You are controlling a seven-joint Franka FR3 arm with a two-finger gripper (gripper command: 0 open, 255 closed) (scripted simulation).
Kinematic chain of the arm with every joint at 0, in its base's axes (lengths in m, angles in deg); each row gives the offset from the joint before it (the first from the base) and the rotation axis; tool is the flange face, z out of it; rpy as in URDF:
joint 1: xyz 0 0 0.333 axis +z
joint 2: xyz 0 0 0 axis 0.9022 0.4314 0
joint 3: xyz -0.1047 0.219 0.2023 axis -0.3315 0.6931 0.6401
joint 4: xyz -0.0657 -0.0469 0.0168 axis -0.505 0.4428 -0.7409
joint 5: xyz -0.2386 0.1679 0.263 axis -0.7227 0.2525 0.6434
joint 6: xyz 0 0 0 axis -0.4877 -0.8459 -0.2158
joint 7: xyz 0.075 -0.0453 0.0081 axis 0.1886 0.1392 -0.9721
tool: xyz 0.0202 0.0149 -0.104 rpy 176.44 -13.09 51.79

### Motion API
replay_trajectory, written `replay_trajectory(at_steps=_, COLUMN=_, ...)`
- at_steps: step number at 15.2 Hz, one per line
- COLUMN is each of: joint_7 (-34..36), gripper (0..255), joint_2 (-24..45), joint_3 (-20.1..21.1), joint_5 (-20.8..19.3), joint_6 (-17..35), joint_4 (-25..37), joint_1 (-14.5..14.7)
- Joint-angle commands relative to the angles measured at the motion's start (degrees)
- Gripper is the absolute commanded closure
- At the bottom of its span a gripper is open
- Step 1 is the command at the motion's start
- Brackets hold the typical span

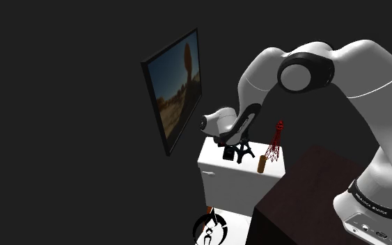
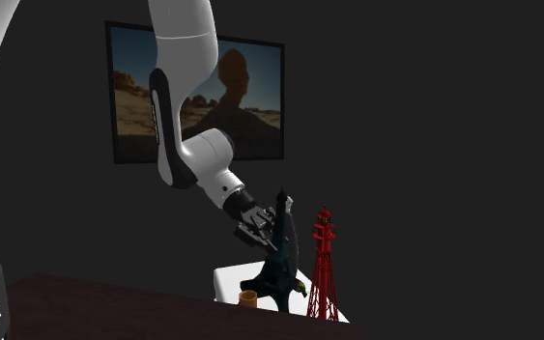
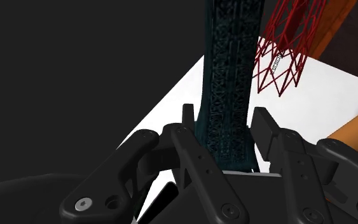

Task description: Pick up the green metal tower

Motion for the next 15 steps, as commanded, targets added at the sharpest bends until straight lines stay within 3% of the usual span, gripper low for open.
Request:
replay_trajectory(at_steps=1, joint_7=-0.52, gripper=255, joint_2=-1.29, joint_3=0.08, joint_5=0.16, joint_6=-0.46, joint_4=-0.64, joint_1=-0.06)
replay_trajectory(at_steps=15, joint_7=-3.88, gripper=255, joint_2=-9.66, joint_3=0.66, joint_5=1.35, joint_6=-3.68, joint_4=-4.53, joint_1=-0.21)
